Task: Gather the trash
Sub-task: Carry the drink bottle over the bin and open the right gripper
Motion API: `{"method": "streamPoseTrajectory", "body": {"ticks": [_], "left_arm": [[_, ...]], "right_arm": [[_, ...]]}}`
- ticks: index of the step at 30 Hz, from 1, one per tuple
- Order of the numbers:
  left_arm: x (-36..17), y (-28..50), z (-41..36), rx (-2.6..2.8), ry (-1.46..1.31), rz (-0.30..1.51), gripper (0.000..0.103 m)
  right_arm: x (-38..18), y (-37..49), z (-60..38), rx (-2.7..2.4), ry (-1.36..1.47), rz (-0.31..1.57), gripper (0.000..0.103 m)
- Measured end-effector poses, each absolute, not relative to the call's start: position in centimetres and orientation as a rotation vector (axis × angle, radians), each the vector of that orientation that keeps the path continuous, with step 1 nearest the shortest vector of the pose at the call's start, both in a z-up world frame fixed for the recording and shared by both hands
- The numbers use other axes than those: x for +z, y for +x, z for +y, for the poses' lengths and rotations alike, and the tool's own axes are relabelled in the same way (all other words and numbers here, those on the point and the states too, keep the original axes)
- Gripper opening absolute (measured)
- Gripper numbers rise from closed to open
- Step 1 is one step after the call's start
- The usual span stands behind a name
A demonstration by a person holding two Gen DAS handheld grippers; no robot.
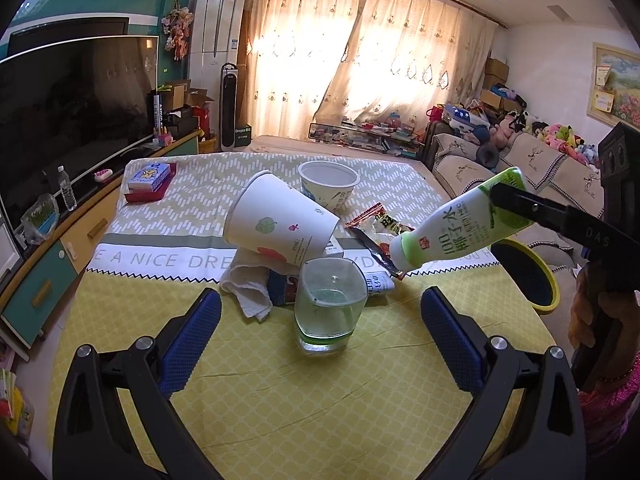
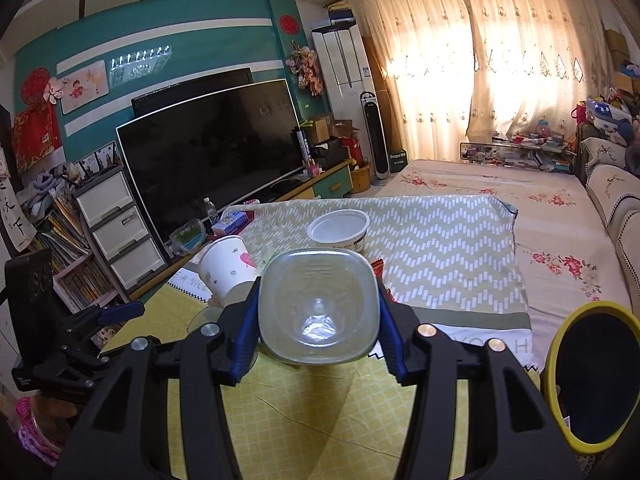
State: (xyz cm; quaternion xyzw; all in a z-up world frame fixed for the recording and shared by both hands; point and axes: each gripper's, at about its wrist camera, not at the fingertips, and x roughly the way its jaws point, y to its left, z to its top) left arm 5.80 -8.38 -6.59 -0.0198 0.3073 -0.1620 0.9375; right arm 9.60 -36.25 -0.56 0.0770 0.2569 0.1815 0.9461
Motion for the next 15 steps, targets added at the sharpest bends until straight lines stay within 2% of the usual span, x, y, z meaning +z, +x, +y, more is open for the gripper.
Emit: {"method": "streamPoseTrajectory", "body": {"ticks": [7, 15], "left_arm": [[-6.9, 5.9, -8.3, -0.333, -0.037, 0.631, 0.098], [-7.3, 6.2, -8.6, -0.337, -0.035, 0.644, 0.098]], "right_arm": [[0.2, 9.0, -39.6, 0.279, 0.185, 0.48, 0.049], [-1.1, 8.8, -50.3, -0.106, 0.224, 0.485, 0.049]]}}
